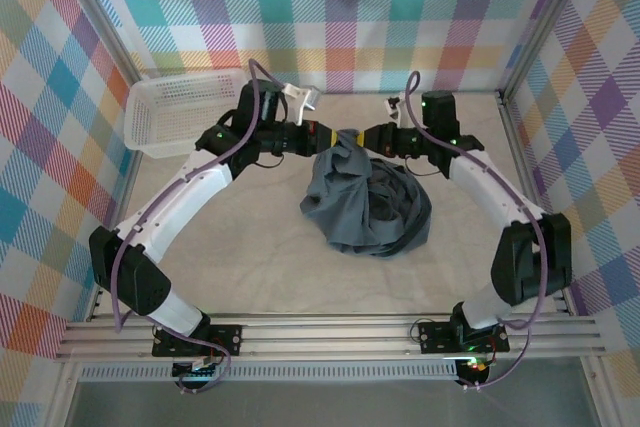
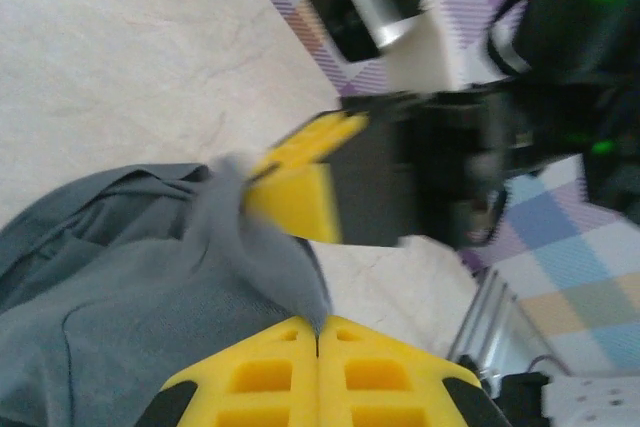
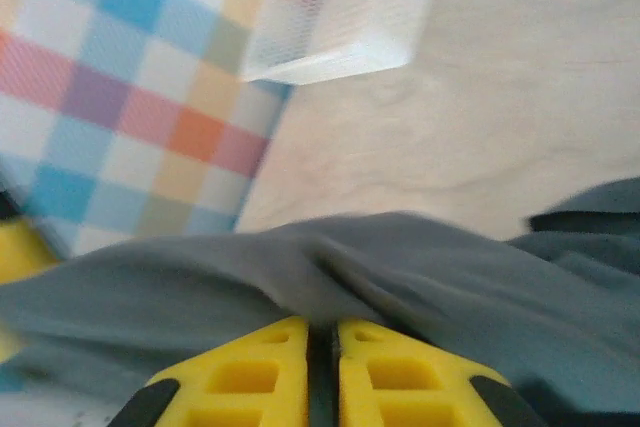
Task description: Fold the inside-out t-shirt
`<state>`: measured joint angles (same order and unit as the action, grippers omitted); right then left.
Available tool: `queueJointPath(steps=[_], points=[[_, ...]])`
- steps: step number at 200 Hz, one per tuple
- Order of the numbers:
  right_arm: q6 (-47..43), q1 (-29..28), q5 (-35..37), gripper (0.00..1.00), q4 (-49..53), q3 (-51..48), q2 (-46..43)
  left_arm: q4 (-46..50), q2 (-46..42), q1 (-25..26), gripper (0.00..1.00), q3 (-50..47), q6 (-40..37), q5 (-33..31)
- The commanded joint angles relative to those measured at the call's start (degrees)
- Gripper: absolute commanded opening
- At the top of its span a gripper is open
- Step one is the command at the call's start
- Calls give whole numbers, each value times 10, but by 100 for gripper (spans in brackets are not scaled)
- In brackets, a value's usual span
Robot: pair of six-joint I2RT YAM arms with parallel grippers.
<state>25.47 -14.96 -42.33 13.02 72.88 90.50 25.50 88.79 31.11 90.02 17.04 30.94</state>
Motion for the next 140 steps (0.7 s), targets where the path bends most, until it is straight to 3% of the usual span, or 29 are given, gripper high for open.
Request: queueJointPath(steps=[1,30,54,82,106,122,140], points=[[-60,5,51,22,97,37,28,68,-20,0,0,51,86,-11],[-20,5,44,43,64,15,-55,117,3,0,0,90,106,-31],[25,-5,80,52,24,-57,-152,102,15,0,0,92,123,-29],[31,-96,150,60,0,-112,-226,91,36,1,0,110,135,-17],[-6,-160,245,62,-33,-140,-235,91,52,1,0,133,148,-11],[-32,-171,311,63,-36,-140,-209,87,54,1,0,139,158,-11],[-74,-174,333,64,-15,-110,-161,87,53,1,0,144,170,-12]])
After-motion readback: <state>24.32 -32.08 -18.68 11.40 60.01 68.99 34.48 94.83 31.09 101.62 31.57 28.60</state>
